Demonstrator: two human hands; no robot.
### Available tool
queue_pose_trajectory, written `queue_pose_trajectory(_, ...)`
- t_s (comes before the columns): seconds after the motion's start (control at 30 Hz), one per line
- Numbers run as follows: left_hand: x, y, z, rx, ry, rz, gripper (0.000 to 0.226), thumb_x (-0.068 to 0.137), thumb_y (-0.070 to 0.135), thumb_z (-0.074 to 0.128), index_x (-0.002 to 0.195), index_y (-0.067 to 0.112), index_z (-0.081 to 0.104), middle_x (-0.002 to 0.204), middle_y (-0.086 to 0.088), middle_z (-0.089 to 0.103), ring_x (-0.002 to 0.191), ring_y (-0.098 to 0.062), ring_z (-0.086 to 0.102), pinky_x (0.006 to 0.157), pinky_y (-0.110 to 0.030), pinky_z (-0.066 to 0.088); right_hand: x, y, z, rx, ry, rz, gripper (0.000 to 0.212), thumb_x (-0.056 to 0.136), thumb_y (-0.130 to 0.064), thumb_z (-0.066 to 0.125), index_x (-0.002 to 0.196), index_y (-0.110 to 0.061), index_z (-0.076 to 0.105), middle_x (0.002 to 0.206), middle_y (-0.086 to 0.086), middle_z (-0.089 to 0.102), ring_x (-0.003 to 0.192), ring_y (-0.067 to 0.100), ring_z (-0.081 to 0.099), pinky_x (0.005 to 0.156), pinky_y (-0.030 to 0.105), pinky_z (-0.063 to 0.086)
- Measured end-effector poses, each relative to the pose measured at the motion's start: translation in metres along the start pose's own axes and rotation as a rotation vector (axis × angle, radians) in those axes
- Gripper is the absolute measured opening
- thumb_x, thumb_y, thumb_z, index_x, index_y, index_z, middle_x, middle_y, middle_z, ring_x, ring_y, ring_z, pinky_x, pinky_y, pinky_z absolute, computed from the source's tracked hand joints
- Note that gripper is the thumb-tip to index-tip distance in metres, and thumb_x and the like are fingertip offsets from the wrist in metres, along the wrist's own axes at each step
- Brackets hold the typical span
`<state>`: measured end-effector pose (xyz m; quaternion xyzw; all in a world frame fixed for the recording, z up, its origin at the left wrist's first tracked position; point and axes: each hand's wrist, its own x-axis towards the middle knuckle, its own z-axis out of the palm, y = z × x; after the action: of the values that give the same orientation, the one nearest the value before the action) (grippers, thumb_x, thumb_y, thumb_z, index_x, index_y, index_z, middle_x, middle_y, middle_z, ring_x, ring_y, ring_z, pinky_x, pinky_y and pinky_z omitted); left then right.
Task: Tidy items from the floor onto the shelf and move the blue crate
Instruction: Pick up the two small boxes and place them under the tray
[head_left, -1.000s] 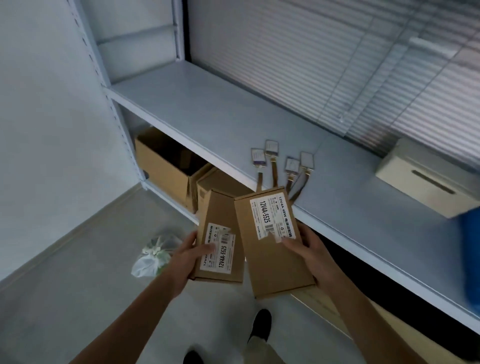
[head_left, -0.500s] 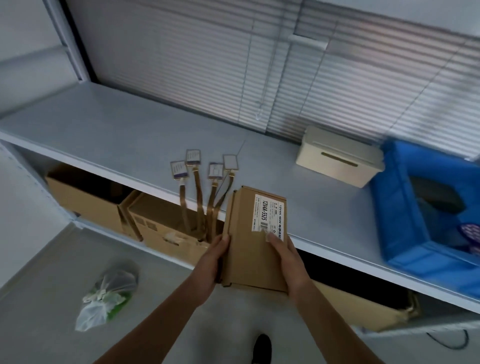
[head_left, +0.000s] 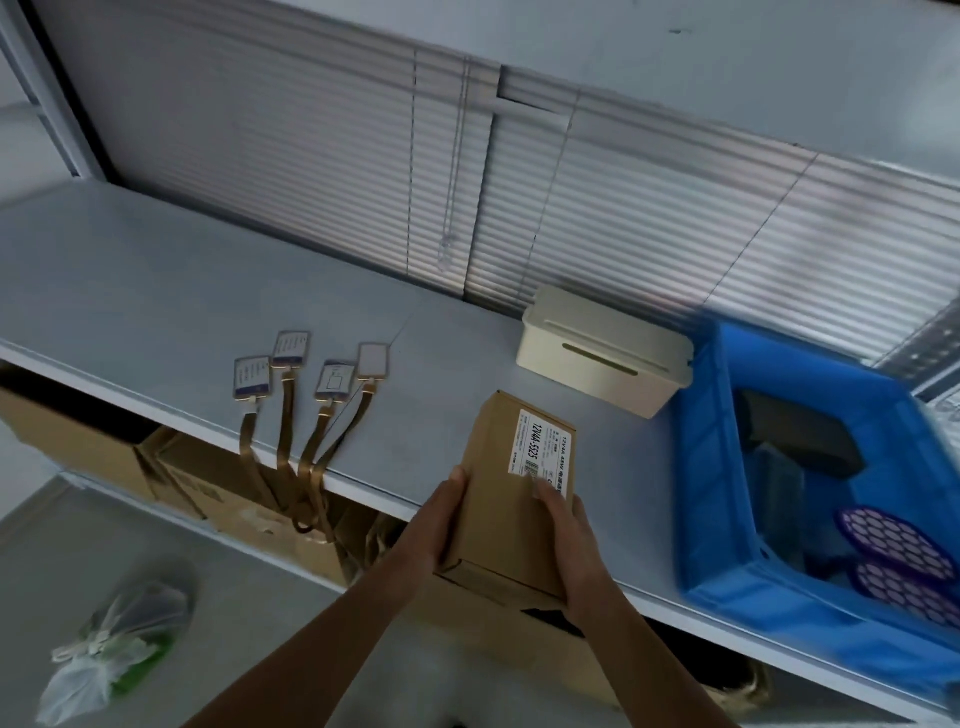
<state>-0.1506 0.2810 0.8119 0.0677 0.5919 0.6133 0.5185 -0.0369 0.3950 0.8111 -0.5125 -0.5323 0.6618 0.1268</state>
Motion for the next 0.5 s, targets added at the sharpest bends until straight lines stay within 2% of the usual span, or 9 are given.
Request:
queue_pose_trajectory(0.07, 0.012, 0.001, 0.002, 0.027, 0.005, 0.003, 0.069, 0.08, 0.07, 0.041, 0.124, 0.023, 0.067, 0.102, -0.003, 0.078, 0.095, -0.018, 0.074, 0.081, -0.031, 0.059, 0.008, -0.001, -0.002, 0.016, 0.019, 0.002, 0.061, 0.081, -0.066, 0.058, 0.13, -0.031, 0.048, 0.118, -0.001, 0.061, 0.106, 0.023, 0.062, 0.099, 0.051, 0.049)
queue_pose_trajectory(0.2, 0.029, 0.008, 0.0, -0.015, 0.07, -0.043, 0.058, 0.094, 0.061, 0.033, 0.113, 0.02, 0.069, 0.094, -0.005, 0.077, 0.088, -0.019, 0.073, 0.071, -0.029, 0.058, 0.018, -0.006, 0.004, 0.084, 0.05, 0.02, 0.057, 0.085, -0.062, 0.058, 0.128, -0.027, 0.048, 0.111, -0.002, 0.06, 0.102, 0.021, 0.061, 0.087, 0.044, 0.053)
queue_pose_trajectory(0.27, 0.035, 0.012, -0.009, -0.079, 0.091, -0.083, 0.064, 0.092, 0.065, 0.036, 0.124, 0.018, 0.065, 0.111, -0.013, 0.073, 0.1, -0.03, 0.07, 0.083, -0.043, 0.058, 0.023, -0.008, 0.011, 0.135, 0.081, 0.048, 0.057, 0.085, -0.062, 0.057, 0.129, -0.027, 0.045, 0.112, -0.001, 0.058, 0.102, 0.021, 0.06, 0.081, 0.041, 0.052)
queue_pose_trajectory(0.3, 0.037, 0.012, -0.015, -0.139, 0.096, -0.082, 0.066, 0.09, 0.067, 0.039, 0.13, 0.019, 0.06, 0.121, -0.014, 0.068, 0.107, -0.033, 0.067, 0.091, -0.049, 0.055, 0.026, -0.009, 0.016, 0.18, 0.109, 0.061, 0.06, 0.085, -0.063, 0.057, 0.131, -0.027, 0.044, 0.116, 0.002, 0.058, 0.104, 0.024, 0.06, 0.084, 0.044, 0.053)
queue_pose_trajectory(0.4, 0.04, 0.013, -0.034, -0.271, 0.045, -0.094, 0.074, 0.078, 0.063, 0.053, 0.138, 0.021, 0.047, 0.135, -0.011, 0.057, 0.121, -0.035, 0.057, 0.102, -0.054, 0.046, 0.038, -0.009, 0.033, 0.364, 0.222, 0.056, 0.064, 0.085, -0.063, 0.057, 0.134, -0.026, 0.039, 0.128, 0.006, 0.057, 0.111, 0.03, 0.06, 0.095, 0.056, 0.052)
queue_pose_trajectory(0.5, 0.045, 0.011, -0.036, -0.238, -0.03, -0.072, 0.091, 0.069, 0.046, 0.08, 0.143, 0.031, 0.031, 0.137, -0.013, 0.054, 0.12, -0.038, 0.057, 0.099, -0.057, 0.049, 0.036, -0.006, 0.057, 0.445, 0.228, 0.01, 0.064, 0.088, -0.058, 0.058, 0.138, -0.027, 0.032, 0.129, 0.005, 0.056, 0.114, 0.027, 0.058, 0.097, 0.056, 0.051)
